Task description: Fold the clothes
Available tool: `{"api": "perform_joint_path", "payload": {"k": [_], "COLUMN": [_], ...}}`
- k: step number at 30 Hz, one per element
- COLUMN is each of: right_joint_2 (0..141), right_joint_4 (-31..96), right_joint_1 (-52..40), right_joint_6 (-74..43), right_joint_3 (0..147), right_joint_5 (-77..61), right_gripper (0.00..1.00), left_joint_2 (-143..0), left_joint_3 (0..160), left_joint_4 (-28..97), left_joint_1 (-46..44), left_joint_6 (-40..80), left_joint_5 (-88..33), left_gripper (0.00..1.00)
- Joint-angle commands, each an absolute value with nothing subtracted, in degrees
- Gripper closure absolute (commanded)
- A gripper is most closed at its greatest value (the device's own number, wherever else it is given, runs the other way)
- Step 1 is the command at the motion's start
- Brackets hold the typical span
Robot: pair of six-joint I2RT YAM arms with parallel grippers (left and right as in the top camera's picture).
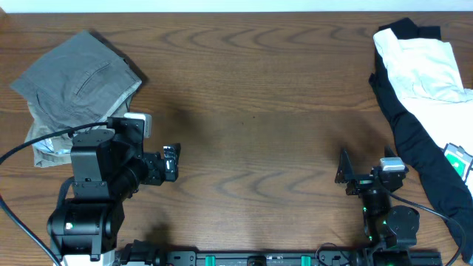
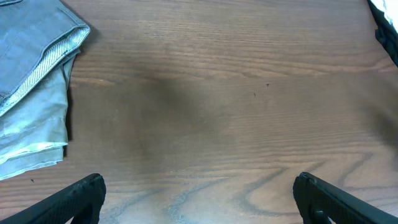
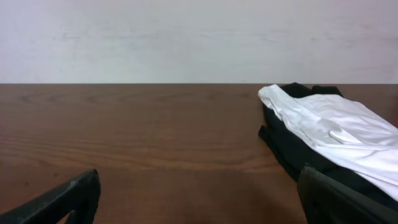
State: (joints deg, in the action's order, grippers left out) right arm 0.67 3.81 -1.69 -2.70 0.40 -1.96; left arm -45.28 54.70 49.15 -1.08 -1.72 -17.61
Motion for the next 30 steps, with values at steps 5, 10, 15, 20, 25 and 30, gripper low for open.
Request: {"api": "perform_joint_path", "payload": {"k": [5, 10, 15, 20, 25, 30], "right_joint_2": [0.3, 0.3, 0.3, 0.3, 0.3, 0.3], "right_joint_4": [4.1, 4.1, 4.1, 4.1, 4.1, 4.1], "right_joint_1": [-1.1, -1.1, -1.1, -1.1, -1.1, -1.1], "right_joint_6": [-1.9, -1.9, -1.8, -1.9, -1.9, -1.9], "right_joint_3": [0.3, 0.3, 0.3, 0.3, 0.3, 0.3], "right_joint_5": [-2.6, -2.6, -2.6, -2.6, -2.6, -2.6], "right_gripper": [0.01, 0.01, 0.01, 0.01, 0.01, 0.01], "left_joint_2": [-45.2, -45.2, -45.2, -45.2, -45.1, -42.8], "left_joint_3": [54.4, 54.4, 54.4, 54.4, 54.4, 54.4], "left_joint_4": [49.2, 49.2, 49.2, 49.2, 49.2, 50.3], "left_joint_1": [-1.2, -1.2, -1.2, -1.2, -1.2, -1.2], "left_joint_6": [-1.8, -1.8, -1.8, -1.8, -1.8, -2.9], "left_joint_5": [-17.3, -17.3, -17.3, -17.3, -17.3, -15.8], "left_gripper": [0.02, 0.02, 0.02, 0.02, 0.02, 0.02]}}
